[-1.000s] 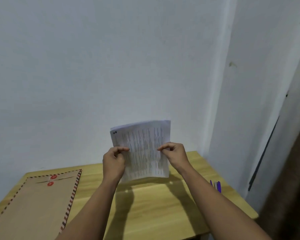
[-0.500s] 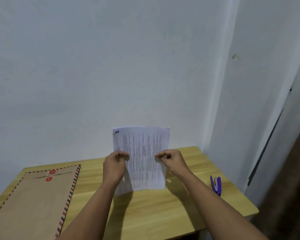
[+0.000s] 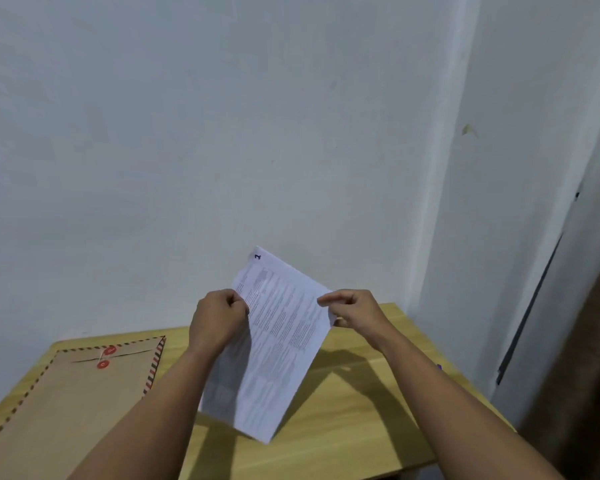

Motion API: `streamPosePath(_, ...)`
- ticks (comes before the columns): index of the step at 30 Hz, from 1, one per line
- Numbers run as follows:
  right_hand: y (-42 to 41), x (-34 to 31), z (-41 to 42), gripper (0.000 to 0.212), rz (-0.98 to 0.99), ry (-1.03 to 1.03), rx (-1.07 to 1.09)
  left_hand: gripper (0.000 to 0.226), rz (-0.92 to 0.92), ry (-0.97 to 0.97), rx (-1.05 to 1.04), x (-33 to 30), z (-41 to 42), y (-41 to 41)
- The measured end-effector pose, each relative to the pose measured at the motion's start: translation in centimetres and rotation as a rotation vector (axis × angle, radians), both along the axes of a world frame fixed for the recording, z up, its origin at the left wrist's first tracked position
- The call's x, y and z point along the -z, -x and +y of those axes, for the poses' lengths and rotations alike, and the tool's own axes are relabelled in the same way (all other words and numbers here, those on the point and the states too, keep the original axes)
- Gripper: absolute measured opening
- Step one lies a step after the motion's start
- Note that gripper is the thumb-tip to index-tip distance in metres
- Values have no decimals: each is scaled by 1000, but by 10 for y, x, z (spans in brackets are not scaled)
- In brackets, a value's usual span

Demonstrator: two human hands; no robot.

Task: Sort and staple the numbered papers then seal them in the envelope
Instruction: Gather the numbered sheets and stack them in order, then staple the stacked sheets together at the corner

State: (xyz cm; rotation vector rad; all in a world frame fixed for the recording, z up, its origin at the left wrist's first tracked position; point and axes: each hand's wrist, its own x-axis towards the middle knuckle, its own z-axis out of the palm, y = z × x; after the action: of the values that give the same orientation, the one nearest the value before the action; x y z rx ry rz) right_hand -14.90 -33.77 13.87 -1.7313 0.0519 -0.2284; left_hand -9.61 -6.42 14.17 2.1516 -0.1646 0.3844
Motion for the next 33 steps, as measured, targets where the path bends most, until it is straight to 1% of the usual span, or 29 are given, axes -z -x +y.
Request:
streamPosePath(2, 5, -14, -5, 28, 35, 41, -56, 24, 10, -120, 50, -6, 5, -5)
streamPosePath(4, 7, -22, -7, 24, 87, 40, -132, 26, 31, -221, 125, -12, 6, -6)
streamPosePath(7, 8, -20, -3, 19, 155, 62, -214, 26, 71, -303, 260, -16, 0, -2)
streamPosePath(10, 9, -5, 6, 17, 156, 56, -203, 24, 132, -336, 377, -11, -11, 5)
streamPosePath(14, 10, 37, 15, 17, 76, -152, -62, 9, 66, -348, 402, 18, -25, 8)
streamPosePath(17, 6, 80, 19, 25, 56, -241, 53, 34, -12, -372, 404, 56, -30, 2)
streamPosePath(20, 4, 117, 20, 41, 62, -295, 104, 58, -114, -500, 405, 95, -36, -7)
streamPosePath(22, 4, 132, 20, 49, 82, -297, 140, 64, -175, -573, 384, 117, -41, -11)
streamPosePath(24, 1, 148, 20, 52, 88, -281, 159, 64, -226, -577, 360, 138, -46, -13)
streamPosePath(26, -5, 163, 19, 50, 108, -225, 145, 63, -240, -556, 336, 157, -51, -15)
streamPosePath(28, -11, 169, 15, 46, 158, -108, 137, 59, -234, -540, 340, 172, -53, -16)
streamPosePath(30, -16, 165, 3, 45, 228, 80, 172, 55, -220, -547, 358, 186, -52, -20)
streamPosePath(33, -20, 143, -31, 41, 279, 409, 262, 49, -213, -571, 364, 201, -51, -26)
